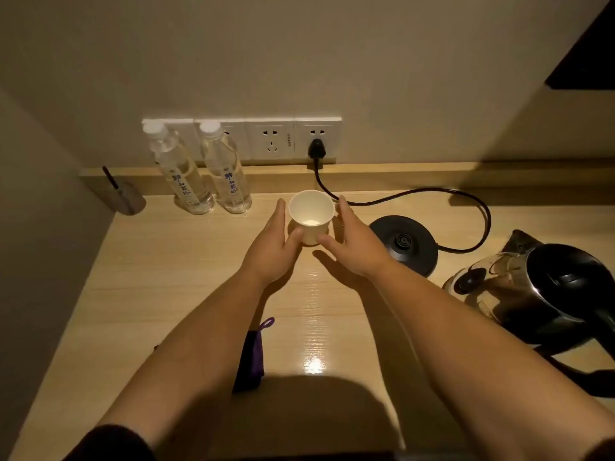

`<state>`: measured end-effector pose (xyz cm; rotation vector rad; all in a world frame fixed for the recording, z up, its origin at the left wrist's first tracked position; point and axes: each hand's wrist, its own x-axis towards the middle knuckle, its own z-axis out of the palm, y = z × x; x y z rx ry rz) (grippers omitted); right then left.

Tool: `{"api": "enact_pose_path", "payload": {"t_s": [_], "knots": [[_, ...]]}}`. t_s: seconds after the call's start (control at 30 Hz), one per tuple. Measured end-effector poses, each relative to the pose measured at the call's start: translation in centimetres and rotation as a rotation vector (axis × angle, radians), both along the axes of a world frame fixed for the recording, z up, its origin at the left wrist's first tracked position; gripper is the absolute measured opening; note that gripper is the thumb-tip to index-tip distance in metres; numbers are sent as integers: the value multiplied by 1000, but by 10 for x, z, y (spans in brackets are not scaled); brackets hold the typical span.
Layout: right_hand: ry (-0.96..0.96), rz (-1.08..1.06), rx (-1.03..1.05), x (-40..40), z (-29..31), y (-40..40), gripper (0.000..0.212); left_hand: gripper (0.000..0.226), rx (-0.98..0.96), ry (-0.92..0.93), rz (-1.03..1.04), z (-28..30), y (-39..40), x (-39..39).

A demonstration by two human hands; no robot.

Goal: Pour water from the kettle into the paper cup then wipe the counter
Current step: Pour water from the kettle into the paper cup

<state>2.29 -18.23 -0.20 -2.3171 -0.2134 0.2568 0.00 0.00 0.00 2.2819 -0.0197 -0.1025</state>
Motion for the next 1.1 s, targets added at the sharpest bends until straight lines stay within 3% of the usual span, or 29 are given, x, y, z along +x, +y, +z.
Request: {"api": "enact_pose_path", "payload": {"t_s": [0.13, 0.27, 0.8, 1.1], "knots": [[22, -9, 184, 5, 3, 8, 74, 61, -26, -60, -52, 4, -3, 4], [42, -10, 199, -11, 5, -1, 67, 55, -117, -92, -5, 6, -13, -17], [201, 55, 272, -154, 25, -69, 66, 55, -217, 15, 166, 8, -89, -180], [215, 89, 224, -190, 11, -87, 71, 54, -195, 20, 158, 0, -108, -221]]}}
